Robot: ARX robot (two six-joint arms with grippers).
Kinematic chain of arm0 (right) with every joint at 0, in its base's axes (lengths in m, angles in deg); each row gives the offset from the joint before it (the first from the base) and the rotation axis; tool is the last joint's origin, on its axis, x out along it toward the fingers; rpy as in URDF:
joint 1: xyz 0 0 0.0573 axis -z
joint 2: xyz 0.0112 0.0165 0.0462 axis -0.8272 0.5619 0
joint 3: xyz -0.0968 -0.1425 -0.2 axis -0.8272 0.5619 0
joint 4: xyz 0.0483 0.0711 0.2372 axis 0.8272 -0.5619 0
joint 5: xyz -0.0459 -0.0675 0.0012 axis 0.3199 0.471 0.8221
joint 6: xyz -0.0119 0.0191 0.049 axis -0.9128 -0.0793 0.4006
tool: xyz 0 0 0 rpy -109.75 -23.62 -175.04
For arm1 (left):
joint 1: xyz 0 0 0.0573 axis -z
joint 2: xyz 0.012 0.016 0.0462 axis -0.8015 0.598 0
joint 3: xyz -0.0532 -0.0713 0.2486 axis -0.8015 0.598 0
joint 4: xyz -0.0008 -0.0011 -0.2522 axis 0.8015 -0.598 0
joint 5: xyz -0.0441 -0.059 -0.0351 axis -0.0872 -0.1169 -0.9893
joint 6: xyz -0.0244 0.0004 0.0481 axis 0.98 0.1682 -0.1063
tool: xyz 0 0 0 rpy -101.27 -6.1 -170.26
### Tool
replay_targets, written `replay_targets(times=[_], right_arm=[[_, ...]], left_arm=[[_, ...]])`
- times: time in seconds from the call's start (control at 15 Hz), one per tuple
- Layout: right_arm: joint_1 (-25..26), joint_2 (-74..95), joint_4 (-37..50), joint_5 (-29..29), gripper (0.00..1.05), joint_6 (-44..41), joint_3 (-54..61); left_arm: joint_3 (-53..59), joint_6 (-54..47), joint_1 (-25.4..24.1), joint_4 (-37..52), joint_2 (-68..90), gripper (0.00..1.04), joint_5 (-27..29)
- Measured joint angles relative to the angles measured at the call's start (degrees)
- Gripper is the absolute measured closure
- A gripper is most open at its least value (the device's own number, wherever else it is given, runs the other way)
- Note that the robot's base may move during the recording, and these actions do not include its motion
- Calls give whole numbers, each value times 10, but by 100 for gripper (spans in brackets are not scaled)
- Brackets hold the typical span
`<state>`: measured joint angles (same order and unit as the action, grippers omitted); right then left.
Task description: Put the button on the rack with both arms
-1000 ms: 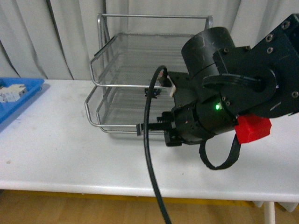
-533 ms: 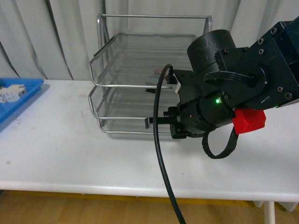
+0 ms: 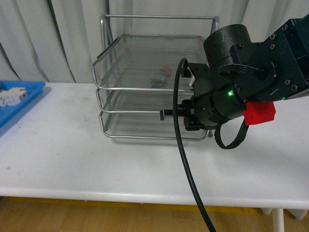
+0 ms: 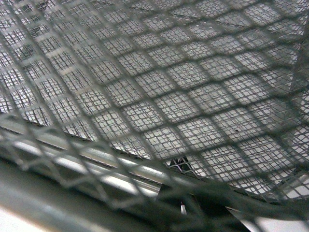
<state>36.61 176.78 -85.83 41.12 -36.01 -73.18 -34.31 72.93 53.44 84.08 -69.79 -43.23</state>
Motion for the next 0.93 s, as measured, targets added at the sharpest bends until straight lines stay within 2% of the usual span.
replay_targets(times=[0.4,0.47,0.73,0.93], right_arm=[[5,-2,-3,4,103,4,3],[5,-26,5,-12,103,19,33],[15,-268,100,-114,103,91,287],[121,-482,131,-174,103,135,442]], left_arm=[[0,0,0,0,0,7,0],[0,0,0,0,0,7,0],[0,0,0,0,0,7,0],[0,0,0,0,0,7,0]])
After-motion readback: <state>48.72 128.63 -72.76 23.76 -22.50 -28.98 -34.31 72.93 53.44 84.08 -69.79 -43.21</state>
